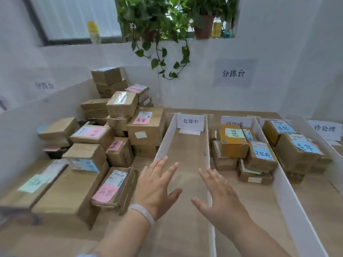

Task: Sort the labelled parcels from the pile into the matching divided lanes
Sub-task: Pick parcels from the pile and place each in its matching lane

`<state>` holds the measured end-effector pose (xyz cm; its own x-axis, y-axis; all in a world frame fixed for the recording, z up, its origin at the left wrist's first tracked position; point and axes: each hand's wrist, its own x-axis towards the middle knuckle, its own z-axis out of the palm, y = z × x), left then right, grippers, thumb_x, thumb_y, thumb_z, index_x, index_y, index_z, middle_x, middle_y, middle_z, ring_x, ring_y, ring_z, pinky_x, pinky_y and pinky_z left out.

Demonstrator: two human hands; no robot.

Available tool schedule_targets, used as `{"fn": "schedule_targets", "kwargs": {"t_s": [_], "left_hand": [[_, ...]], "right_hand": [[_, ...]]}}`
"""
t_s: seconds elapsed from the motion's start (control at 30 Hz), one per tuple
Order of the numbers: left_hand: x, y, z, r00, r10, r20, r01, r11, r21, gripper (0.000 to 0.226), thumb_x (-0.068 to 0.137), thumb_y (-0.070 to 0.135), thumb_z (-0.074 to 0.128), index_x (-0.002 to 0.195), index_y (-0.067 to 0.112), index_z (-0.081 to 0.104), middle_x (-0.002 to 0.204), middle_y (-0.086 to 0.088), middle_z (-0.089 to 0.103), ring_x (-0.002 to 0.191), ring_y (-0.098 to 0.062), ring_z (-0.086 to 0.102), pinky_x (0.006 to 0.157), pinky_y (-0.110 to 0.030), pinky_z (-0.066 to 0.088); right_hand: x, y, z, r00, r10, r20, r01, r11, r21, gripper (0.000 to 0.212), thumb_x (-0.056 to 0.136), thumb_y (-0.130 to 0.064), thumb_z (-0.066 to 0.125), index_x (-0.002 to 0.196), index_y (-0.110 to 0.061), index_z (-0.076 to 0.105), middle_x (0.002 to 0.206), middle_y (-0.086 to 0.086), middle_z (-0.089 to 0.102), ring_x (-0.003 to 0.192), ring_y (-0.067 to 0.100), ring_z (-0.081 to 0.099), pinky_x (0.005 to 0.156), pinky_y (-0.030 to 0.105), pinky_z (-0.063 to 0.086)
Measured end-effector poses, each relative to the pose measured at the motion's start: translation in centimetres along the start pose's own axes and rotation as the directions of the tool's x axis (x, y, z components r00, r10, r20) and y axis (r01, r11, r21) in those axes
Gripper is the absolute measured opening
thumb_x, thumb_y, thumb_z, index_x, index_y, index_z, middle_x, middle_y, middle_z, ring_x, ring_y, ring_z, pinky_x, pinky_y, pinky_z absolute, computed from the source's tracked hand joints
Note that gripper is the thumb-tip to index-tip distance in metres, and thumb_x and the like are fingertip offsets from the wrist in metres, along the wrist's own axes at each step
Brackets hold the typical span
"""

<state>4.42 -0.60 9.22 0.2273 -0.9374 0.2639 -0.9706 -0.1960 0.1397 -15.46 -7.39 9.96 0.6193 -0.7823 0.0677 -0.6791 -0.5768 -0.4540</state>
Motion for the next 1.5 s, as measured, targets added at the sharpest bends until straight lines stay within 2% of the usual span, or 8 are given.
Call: {"fn": "schedule_targets", "kwargs": {"t_s": [0.1,0.37,0.5,0.63,0.87,1.13,1.3,1.5], "left_hand": [[-4.2,-2.4,-1.8,0.998,-0.069,0.008,0.069,0.998,0.002,0.070,0.076,0.066,0.046,0.138,0.033,0.052,0.141,-0.006,0.054,0.126,-0.031,0.055,0.096,-0.049,0.051],[-11.8,-9.9,-5.4,0.948,-0.315,-0.042,0.313,0.948,-0.052,0.075,0.074,0.070,0.038,0.144,0.041,0.042,0.155,0.004,0.036,0.143,-0.020,0.033,0.114,-0.044,0.031],[-13.7,-15.5,-5.2,0.921,-0.387,0.042,0.389,0.920,-0.052,0.074,0.086,0.067,0.046,0.151,0.045,0.019,0.163,0.011,0.009,0.150,-0.013,0.007,0.120,-0.036,0.011],[-14.4,-21.8,-5.7,0.895,-0.431,0.113,0.441,0.893,-0.090,0.072,0.092,0.060,0.049,0.152,0.047,0.012,0.163,0.014,0.004,0.150,-0.013,0.004,0.123,-0.037,0.011],[-12.0,-34.3,-5.6,0.901,-0.416,0.125,0.431,0.890,-0.146,0.073,0.092,0.061,0.048,0.152,0.046,0.010,0.163,0.011,0.008,0.149,-0.013,0.008,0.122,-0.038,0.017],[-5.2,-41.6,-3.4,0.925,-0.319,0.208,0.371,0.876,-0.309,0.076,0.092,0.054,0.054,0.154,0.041,0.011,0.163,0.009,0.008,0.150,-0.015,0.008,0.123,-0.038,0.016],[-3.1,-43.3,-1.6,0.928,-0.276,0.251,0.358,0.851,-0.385,0.078,0.092,0.054,0.055,0.154,0.042,0.009,0.163,0.012,0.005,0.149,-0.014,0.007,0.123,-0.038,0.015],[-4.2,-44.8,0.2,0.946,-0.249,0.205,0.320,0.811,-0.490,0.079,0.092,0.050,0.058,0.153,0.041,0.011,0.161,0.015,0.009,0.148,-0.007,0.009,0.121,-0.030,0.016]], "right_hand": [[-1.1,-3.2,1.6,0.998,-0.059,0.029,0.058,0.997,0.042,0.078,0.092,-0.063,0.044,0.151,-0.043,-0.002,0.162,-0.014,-0.005,0.148,0.005,-0.009,0.120,0.027,-0.001],[-1.2,-12.3,5.4,0.972,-0.213,0.095,0.203,0.973,0.106,0.076,0.091,-0.061,0.047,0.150,-0.046,0.001,0.161,-0.017,-0.003,0.148,0.004,-0.006,0.120,0.027,0.004],[0.4,-16.5,8.6,0.965,-0.219,0.145,0.203,0.972,0.122,0.075,0.092,-0.056,0.051,0.151,-0.044,0.005,0.161,-0.016,0.002,0.148,0.005,-0.001,0.121,0.029,0.006],[3.4,-21.8,12.1,0.965,-0.205,0.161,0.186,0.975,0.124,0.075,0.092,-0.054,0.052,0.152,-0.041,0.010,0.161,-0.016,0.006,0.148,0.005,0.002,0.121,0.030,0.010],[9.7,-29.7,18.1,0.974,-0.114,0.197,0.083,0.984,0.156,0.073,0.093,-0.050,0.053,0.152,-0.043,0.011,0.160,-0.020,0.008,0.147,0.002,0.004,0.119,0.031,0.013],[17.6,-34.2,20.3,0.989,0.016,0.146,-0.017,1.000,0.009,0.073,0.094,-0.048,0.054,0.152,-0.040,0.011,0.161,-0.016,0.009,0.148,0.009,0.009,0.118,0.040,0.021],[22.4,-35.2,21.0,0.993,-0.023,0.116,0.032,0.996,-0.081,0.075,0.089,-0.043,0.063,0.150,-0.037,0.018,0.160,-0.009,0.015,0.147,0.013,0.014,0.118,0.039,0.020],[26.8,-34.1,22.5,0.975,-0.061,0.212,0.106,0.972,-0.211,0.078,0.084,-0.044,0.068,0.148,-0.033,0.025,0.162,-0.006,0.009,0.150,0.018,0.003,0.120,0.039,0.011]]}}
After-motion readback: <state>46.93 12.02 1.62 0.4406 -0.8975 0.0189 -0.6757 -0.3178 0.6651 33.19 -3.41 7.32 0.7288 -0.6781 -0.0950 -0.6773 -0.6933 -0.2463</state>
